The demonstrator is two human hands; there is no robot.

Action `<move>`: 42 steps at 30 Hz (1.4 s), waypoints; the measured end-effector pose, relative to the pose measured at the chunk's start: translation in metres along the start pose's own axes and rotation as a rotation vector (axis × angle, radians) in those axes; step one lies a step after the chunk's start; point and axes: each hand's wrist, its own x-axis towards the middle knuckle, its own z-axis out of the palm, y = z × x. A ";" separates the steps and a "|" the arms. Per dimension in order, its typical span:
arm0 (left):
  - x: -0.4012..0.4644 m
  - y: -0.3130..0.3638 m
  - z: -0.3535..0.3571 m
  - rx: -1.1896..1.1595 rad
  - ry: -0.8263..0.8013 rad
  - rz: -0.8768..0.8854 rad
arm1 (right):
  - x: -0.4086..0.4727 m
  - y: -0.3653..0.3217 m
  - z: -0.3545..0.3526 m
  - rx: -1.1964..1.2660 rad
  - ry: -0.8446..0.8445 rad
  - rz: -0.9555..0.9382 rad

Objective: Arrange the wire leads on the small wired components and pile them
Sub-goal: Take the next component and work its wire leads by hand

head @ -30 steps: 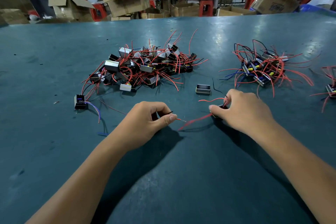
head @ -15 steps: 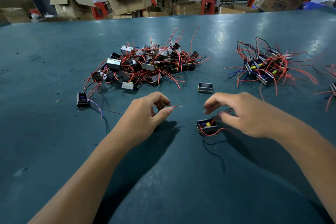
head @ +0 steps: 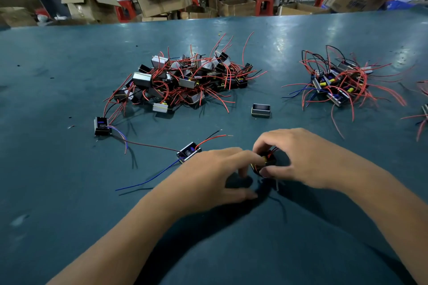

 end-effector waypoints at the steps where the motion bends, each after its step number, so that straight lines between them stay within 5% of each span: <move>1: 0.002 0.002 0.004 0.000 0.034 0.012 | 0.000 0.000 0.000 0.006 -0.006 -0.006; 5: 0.007 0.000 0.004 -0.120 0.196 0.004 | -0.001 0.002 0.003 -0.014 -0.019 -0.025; 11: 0.004 -0.004 0.003 -0.360 0.282 -0.274 | -0.004 0.005 0.003 -0.035 -0.028 -0.017; 18: 0.005 0.004 0.003 -0.499 0.246 -0.281 | 0.003 -0.020 0.014 0.702 0.395 0.092; 27: 0.005 0.006 0.002 -0.490 0.238 -0.268 | 0.011 -0.042 0.037 0.990 0.578 0.206; 34: 0.001 0.001 -0.014 -0.528 0.551 -0.261 | 0.004 -0.042 0.034 0.596 0.675 0.213; 42: 0.004 0.003 -0.016 -0.313 0.550 -0.135 | 0.005 -0.045 0.033 0.580 0.617 0.158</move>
